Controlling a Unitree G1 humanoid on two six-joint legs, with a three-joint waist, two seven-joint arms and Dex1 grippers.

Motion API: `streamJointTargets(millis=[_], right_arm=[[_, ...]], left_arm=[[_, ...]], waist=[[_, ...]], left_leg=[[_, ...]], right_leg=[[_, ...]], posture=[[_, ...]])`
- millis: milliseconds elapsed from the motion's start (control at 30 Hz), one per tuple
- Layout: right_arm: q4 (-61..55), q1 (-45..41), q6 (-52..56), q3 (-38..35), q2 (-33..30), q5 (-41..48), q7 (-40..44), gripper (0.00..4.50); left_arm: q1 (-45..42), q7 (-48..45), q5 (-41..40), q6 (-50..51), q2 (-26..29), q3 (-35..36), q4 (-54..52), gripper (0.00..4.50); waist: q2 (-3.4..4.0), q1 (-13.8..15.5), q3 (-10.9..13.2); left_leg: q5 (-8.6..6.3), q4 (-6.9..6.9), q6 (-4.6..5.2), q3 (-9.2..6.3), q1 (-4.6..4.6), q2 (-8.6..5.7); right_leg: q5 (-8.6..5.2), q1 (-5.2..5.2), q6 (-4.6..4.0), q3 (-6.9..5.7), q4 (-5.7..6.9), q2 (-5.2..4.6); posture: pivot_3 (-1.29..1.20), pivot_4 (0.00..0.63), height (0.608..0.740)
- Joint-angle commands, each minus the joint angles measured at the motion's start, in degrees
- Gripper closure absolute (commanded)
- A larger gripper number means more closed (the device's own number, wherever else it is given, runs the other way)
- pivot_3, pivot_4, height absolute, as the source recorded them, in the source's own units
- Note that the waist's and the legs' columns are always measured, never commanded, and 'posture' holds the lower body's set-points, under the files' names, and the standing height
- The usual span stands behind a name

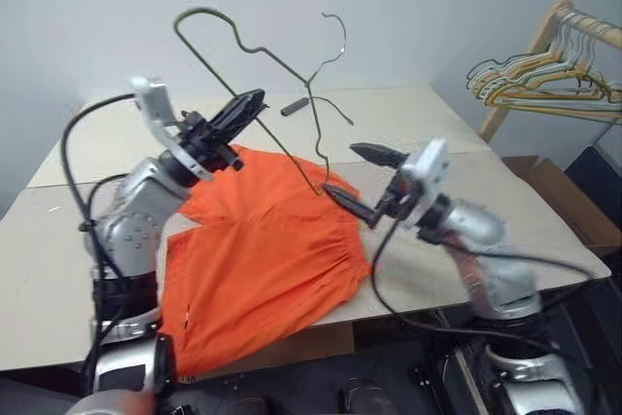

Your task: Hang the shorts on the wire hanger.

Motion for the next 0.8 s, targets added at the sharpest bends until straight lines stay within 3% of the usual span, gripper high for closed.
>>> streamJointTargets(millis=[33,133,333,633,800], right_arm=[[3.51,-6.35,15.52,-1.25,-6.5,10.99,8.68,0.05],[7.84,-8.84,19.64,1.47,-10.33,11.06,15.2,0.05],[15.09,-11.62,23.1,6.01,-8.41,10.94,24.68,0.05],[14.13,-14.62,24.11,7.94,1.27,9.34,17.96,0.05],[13.25,-14.89,24.86,7.24,1.48,9.9,17.77,0.05]], left_arm=[[-1.29,-13.57,-7.02,2.69,3.53,2.8,2.81,4.5],[-2.89,-19.7,-9.76,3.89,5.18,3.85,5.85,4.5],[-6.03,-24.63,-8.61,2.48,4.36,3.16,8.87,4.5],[-5.65,-23.88,-6.39,1.33,2.17,1.9,7.56,4.5],[-5.37,-24.03,-5.98,1.41,1.98,1.92,7.24,4.5]], waist=[[0.02,-0.11,0.01],[0.01,-0.14,0.01],[0.0,0.07,0.02],[0.0,0.04,0.02],[0.0,0.29,0.02]], left_leg=[[0.0,-0.01,0.01,0.02,0.02,0.02],[0.0,-0.02,0.01,0.24,0.02,0.1],[0.0,0.0,0.01,0.26,-0.08,0.05],[-0.01,0.02,0.02,0.09,-0.15,0.08],[-0.01,0.02,0.02,0.03,-0.19,0.06]], right_leg=[[-0.01,0.01,-0.02,-0.04,-0.01,0.04],[-0.05,0.01,-0.08,-0.15,-0.01,0.1],[-0.04,-0.01,-0.07,-0.14,-0.06,0.08],[-0.03,-0.12,-0.04,-0.13,0.03,0.08],[-0.02,-0.12,-0.03,-0.15,0.01,0.06]], posture=[[-0.06,0.0,0.74],[-0.07,0.0,0.74],[-0.06,0.0,0.74],[-0.05,0.0,0.74],[-0.05,0.0,0.74]])
